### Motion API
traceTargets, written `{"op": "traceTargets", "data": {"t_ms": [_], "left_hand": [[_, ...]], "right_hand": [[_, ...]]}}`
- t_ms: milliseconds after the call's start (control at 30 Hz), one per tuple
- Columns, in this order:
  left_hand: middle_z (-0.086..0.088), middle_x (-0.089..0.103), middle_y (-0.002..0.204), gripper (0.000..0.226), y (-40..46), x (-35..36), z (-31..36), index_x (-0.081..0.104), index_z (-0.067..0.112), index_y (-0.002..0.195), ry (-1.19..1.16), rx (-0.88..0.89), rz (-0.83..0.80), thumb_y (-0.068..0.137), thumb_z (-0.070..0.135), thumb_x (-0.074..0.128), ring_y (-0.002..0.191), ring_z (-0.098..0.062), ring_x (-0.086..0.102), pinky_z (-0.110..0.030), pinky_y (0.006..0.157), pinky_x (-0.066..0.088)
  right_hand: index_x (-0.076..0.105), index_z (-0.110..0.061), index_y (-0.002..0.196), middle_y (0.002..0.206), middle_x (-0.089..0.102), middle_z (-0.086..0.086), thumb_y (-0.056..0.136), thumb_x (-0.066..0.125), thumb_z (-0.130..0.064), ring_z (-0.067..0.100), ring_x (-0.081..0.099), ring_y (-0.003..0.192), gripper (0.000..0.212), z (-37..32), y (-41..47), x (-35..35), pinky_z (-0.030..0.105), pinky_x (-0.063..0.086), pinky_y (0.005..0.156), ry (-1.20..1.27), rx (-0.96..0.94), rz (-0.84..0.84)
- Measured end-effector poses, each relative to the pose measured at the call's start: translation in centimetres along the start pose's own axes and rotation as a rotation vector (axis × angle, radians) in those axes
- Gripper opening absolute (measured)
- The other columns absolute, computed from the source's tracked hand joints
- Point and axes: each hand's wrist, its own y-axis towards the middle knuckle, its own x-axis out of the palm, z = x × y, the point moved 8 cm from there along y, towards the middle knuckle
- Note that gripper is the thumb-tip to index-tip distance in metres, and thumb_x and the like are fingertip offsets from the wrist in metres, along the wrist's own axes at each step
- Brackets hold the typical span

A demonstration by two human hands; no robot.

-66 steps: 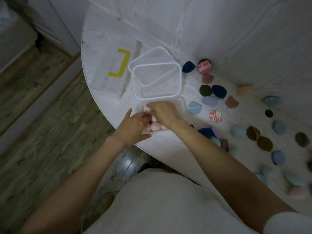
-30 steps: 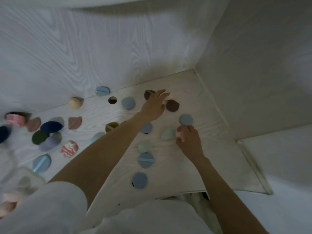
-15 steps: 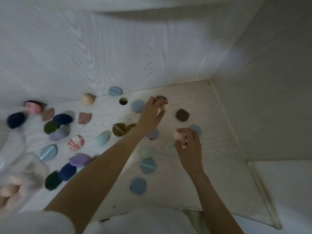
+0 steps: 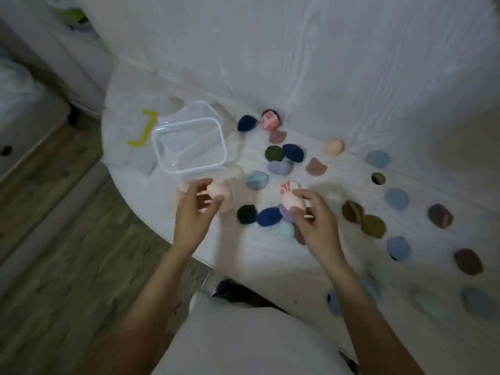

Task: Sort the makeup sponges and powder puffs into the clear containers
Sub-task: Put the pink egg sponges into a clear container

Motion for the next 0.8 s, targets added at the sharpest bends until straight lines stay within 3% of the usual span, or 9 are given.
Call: {"op": "traceTargets", "data": {"t_ms": [133,267,367,500,600,700,800], "left_hand": [[0.011,0.055,0.110,0.029,3.1,-4.8,-2.6,0.054,0.024,0.106,0.130,0.056,0.059,0.082,0.014,0.067,0.094,-0.008,0.060,-0.018,0.076,0.046],[-0.004,0.049,0.111,0.033,6.6,-3.7,-2.9,0.056,0.011,0.101,0.450,0.275,-0.093,0.071,0.003,0.068,0.087,-0.018,0.055,-0.028,0.060,0.043],[-0.010,0.055,0.101,0.034,7.3,-2.6,-3.3,0.060,0.006,0.095,0.627,0.411,-0.167,0.064,-0.005,0.067,0.082,-0.027,0.054,-0.032,0.048,0.043],[-0.010,0.059,0.088,0.033,7.7,-1.7,-4.2,0.061,0.005,0.087,0.734,0.456,-0.193,0.058,-0.007,0.072,0.067,-0.027,0.055,-0.031,0.041,0.042],[-0.010,0.063,0.084,0.028,7.8,-1.2,-4.7,0.067,0.006,0.085,0.764,0.415,-0.262,0.060,-0.004,0.073,0.068,-0.029,0.059,-0.031,0.046,0.044],[-0.011,0.065,0.093,0.025,8.2,-0.7,-5.7,0.067,0.011,0.102,0.864,0.341,-0.348,0.078,0.009,0.064,0.083,-0.030,0.060,-0.033,0.063,0.042],[-0.009,0.068,0.090,0.025,8.4,-0.4,-5.7,0.064,0.011,0.106,1.010,0.390,-0.370,0.083,0.010,0.056,0.087,-0.029,0.058,-0.033,0.073,0.036]], "right_hand": [[0.056,-0.027,0.109,0.110,0.057,-0.007,0.089,0.058,-0.010,0.007,0.058,0.088,0.026,-2.3,1.0,6.2,0.007,0.045,0.066,0.027,0.009,-0.042],[0.057,-0.031,0.101,0.100,0.061,-0.009,0.087,0.059,-0.005,0.000,0.057,0.073,0.030,-3.4,1.5,10.1,0.009,0.045,0.059,0.114,0.055,-0.050],[0.057,-0.035,0.098,0.098,0.060,-0.018,0.087,0.059,-0.004,0.008,0.059,0.078,0.033,-3.6,1.8,11.1,0.008,0.045,0.061,0.150,0.082,-0.025],[0.059,-0.028,0.103,0.106,0.062,-0.007,0.087,0.060,-0.007,0.022,0.063,0.089,0.027,-3.0,1.9,11.0,0.012,0.048,0.063,0.189,0.141,0.021],[0.060,-0.017,0.110,0.113,0.060,-0.004,0.087,0.059,-0.006,0.021,0.062,0.093,0.026,-2.9,2.2,10.3,0.024,0.053,0.076,0.233,0.184,0.046],[0.060,-0.016,0.109,0.110,0.059,-0.008,0.088,0.058,-0.006,0.019,0.063,0.094,0.024,-3.0,2.8,9.4,0.032,0.053,0.083,0.239,0.181,0.069],[0.059,-0.022,0.109,0.116,0.060,0.003,0.088,0.058,-0.008,0.021,0.064,0.092,0.025,-3.0,3.9,9.5,0.024,0.053,0.073,0.223,0.162,0.042]]}}
